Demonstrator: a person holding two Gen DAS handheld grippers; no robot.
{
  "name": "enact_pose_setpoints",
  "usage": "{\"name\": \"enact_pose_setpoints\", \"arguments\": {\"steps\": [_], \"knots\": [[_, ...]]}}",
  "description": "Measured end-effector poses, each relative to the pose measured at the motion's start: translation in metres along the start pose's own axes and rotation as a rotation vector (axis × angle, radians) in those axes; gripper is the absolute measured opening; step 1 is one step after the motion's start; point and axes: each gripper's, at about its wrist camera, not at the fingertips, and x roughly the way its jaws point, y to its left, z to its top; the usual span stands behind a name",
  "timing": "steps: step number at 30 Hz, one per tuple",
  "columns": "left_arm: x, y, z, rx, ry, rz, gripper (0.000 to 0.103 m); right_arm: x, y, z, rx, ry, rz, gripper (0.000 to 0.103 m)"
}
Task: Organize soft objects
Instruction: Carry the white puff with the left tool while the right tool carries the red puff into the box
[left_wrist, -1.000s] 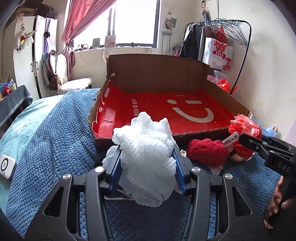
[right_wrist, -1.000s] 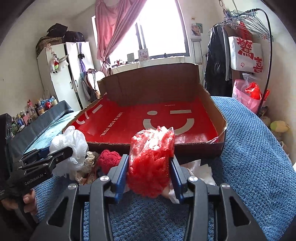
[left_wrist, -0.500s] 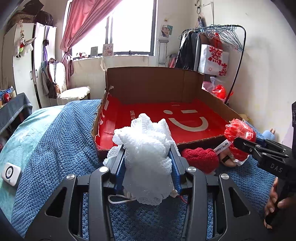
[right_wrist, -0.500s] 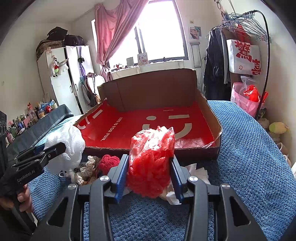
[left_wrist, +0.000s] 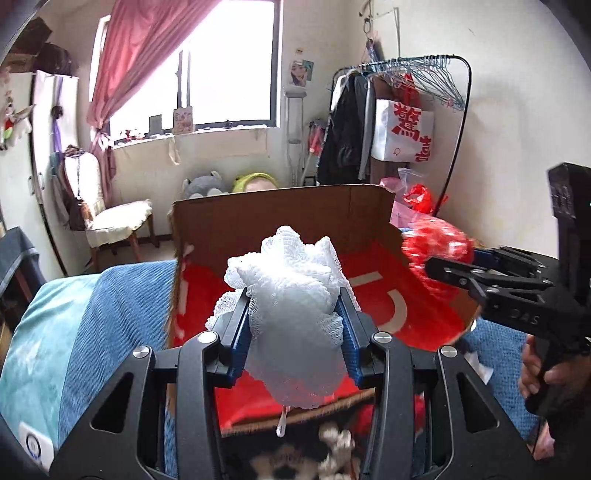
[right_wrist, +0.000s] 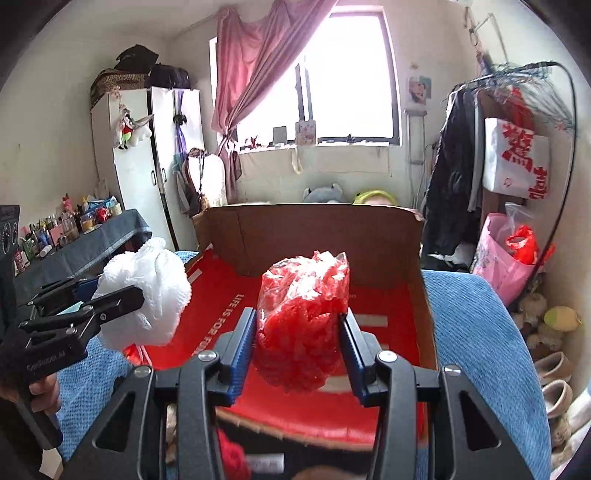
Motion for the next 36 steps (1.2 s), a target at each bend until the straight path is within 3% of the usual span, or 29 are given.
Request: {"name": "enact_pose_setpoints", "arguments": {"steps": [7,16,28,36], "knots": [[0.075,0.008,0.038,0.024,0.100,-0.046,0.040,0.091,-0.023,0.041,0.034,0.174,0.036,0.047],[0.156,0.012,0.052,0.035,0.222,-0.083,0.040,0.178,-0.058,0.059,0.146,0.349,0.073,0.047],[0.216,0.019,0.039,0.031,0.344,-0.076,0.040,0.219,-0.065,0.049,0.175,0.488,0.053,0.048],[0.221,0.021,0.035,0.025,0.344,-0.075,0.044,0.226,-0.068,0.048,0.155,0.511,0.038,0.050]]}}
